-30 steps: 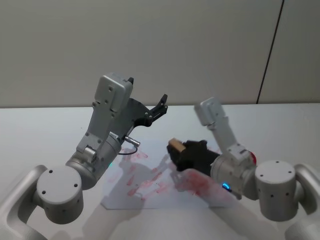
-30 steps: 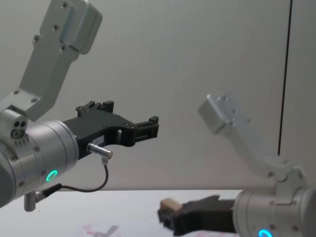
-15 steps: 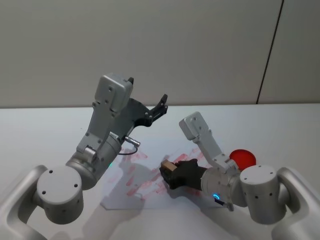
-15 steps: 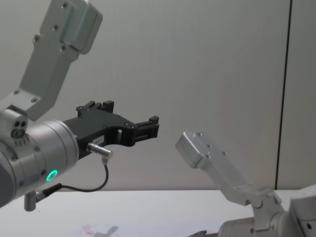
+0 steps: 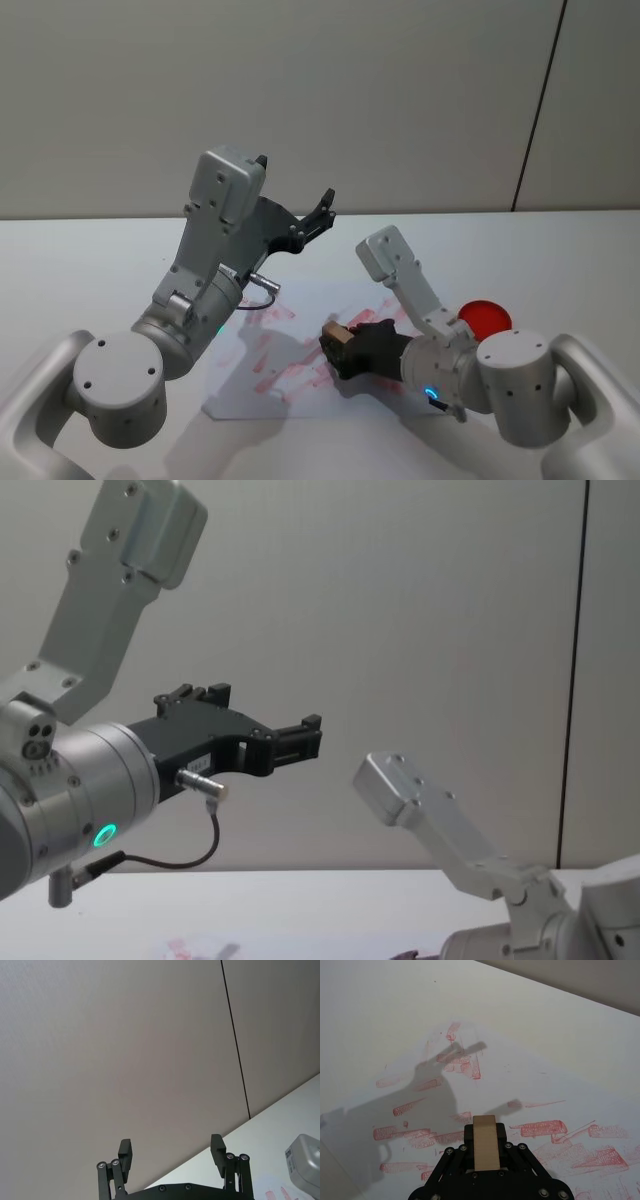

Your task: Use the one hand to pick up the stamp and affix it onto the A4 paper.

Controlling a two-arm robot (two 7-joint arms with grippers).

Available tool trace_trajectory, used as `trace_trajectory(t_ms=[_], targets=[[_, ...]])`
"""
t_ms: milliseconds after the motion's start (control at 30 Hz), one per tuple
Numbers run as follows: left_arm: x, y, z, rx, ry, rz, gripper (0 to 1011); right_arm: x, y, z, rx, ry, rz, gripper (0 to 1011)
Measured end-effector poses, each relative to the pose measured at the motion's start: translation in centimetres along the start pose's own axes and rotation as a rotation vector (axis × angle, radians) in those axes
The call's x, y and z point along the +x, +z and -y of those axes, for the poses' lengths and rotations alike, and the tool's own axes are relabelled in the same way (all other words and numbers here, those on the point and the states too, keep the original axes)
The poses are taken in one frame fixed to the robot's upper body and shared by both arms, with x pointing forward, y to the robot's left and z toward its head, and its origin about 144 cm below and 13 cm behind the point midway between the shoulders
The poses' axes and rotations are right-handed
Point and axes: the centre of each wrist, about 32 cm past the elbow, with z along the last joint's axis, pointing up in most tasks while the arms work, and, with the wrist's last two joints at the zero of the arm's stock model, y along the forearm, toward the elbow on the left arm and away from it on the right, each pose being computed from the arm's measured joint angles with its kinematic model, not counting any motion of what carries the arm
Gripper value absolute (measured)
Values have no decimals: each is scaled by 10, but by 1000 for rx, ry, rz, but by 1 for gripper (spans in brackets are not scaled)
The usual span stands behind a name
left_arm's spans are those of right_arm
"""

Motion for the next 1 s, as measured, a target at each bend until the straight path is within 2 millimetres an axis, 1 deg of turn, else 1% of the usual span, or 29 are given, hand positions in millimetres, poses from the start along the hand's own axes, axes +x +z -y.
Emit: trace_trajectory(t_ms=[133,267,367,400,500,633,800,1000], targets=[[0,0,0,0,0,0,1001,2,4,5,25,-6,-3,219],[0,0,0,0,0,0,1002,5,14,14,82,-8,-4,219],[0,0,0,0,0,0,1001,7,23,22,128,-11,-7,219],[0,0,0,0,0,0,1002,8,28,28,155,-15,-9,219],[0,0,0,0,0,0,1001,11,35,38,194,-26,-13,219],[0,0,0,0,0,0,1001,16,39,52,228,-47,-18,219],[0,0,0,0,0,0,1001,22,36,65,233,-79,-25,219],[0,0,0,0,0,0,1001,34,22,81,202,-149,-35,219]])
